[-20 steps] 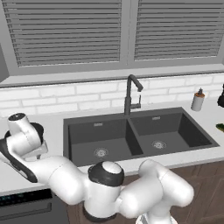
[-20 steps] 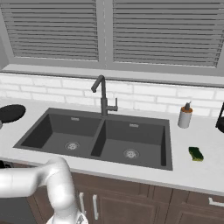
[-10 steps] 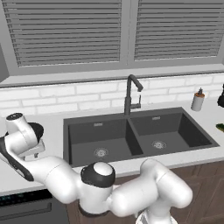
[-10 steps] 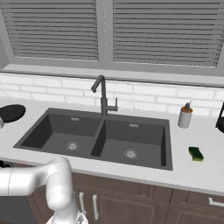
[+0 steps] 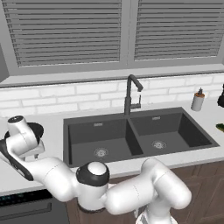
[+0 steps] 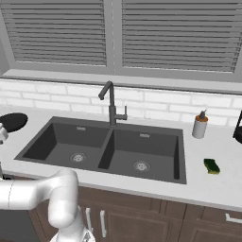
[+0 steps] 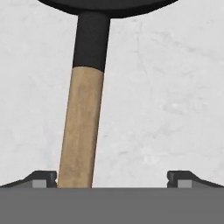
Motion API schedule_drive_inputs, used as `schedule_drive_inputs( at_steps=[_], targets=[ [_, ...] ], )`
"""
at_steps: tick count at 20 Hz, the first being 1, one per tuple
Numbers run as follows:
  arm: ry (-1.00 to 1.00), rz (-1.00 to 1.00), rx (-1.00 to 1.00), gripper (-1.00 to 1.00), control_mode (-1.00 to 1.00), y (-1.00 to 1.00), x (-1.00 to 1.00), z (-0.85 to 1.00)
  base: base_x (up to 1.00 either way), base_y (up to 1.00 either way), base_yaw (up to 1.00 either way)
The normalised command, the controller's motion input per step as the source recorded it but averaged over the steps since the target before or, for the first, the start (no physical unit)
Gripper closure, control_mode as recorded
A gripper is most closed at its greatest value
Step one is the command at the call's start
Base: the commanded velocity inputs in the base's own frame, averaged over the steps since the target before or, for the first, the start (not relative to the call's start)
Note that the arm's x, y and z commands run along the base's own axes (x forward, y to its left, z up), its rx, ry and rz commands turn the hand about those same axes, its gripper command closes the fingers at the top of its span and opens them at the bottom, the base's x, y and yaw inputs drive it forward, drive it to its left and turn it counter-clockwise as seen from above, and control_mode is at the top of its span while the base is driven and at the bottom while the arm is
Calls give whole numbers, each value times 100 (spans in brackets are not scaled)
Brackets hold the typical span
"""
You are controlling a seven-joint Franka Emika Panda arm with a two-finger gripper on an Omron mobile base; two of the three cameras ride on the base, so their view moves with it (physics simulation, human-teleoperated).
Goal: Pick the pan and sponge and place them into the sink. Then turn on the water.
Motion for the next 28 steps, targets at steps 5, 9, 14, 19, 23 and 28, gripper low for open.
schedule_drive_inputs(
  at_steps=[5,9,14,19,23,28],
  targets=[
    [-7,0,0,-100,-100,25,13,-12,0,0,0],
    [-7,0,0,-100,-100,21,11,-17,0,0,0],
    [0,0,0,-100,-100,-29,0,-71,0,0,0],
    [0,-2,0,100,-100,-18,0,-70,0,0,0],
    [-1,-1,0,100,-100,-16,0,-58,0,0,0],
    [-9,-1,0,100,-100,-29,0,-48,0,0,0]
  ],
)
